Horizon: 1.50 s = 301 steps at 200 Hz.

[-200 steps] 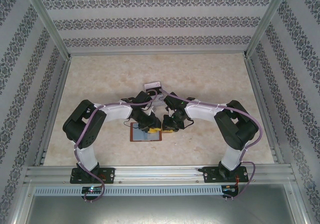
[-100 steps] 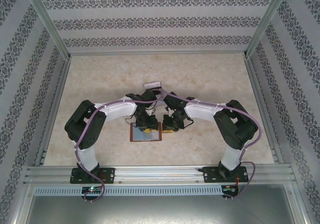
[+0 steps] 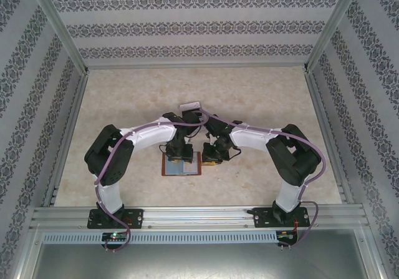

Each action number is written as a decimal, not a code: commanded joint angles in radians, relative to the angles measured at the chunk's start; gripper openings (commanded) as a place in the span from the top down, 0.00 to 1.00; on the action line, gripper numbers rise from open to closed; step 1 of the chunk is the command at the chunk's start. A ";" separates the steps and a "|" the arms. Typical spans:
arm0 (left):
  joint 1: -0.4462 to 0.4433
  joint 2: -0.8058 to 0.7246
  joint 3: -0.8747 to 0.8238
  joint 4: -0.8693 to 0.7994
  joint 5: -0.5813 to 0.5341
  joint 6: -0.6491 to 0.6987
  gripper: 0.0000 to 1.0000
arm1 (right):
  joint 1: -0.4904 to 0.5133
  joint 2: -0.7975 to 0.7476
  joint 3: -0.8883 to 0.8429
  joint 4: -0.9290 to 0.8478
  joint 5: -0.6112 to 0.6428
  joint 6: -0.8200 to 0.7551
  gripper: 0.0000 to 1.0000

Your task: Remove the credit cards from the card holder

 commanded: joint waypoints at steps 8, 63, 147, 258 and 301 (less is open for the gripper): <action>-0.012 -0.013 0.023 -0.111 -0.085 0.029 0.57 | 0.008 0.050 -0.014 -0.008 0.033 -0.014 0.77; -0.012 -0.020 -0.009 -0.114 -0.096 0.042 0.56 | 0.008 0.052 -0.009 -0.006 0.030 -0.018 0.77; -0.012 0.014 -0.085 -0.118 -0.152 0.046 0.55 | 0.011 0.052 0.016 -0.018 0.025 -0.021 0.77; 0.028 -0.095 -0.055 -0.192 -0.211 0.054 0.53 | 0.014 0.013 0.049 -0.047 0.019 -0.019 0.77; 0.066 -0.164 -0.089 -0.103 -0.112 0.057 0.57 | 0.016 -0.012 0.055 -0.025 -0.009 0.000 0.77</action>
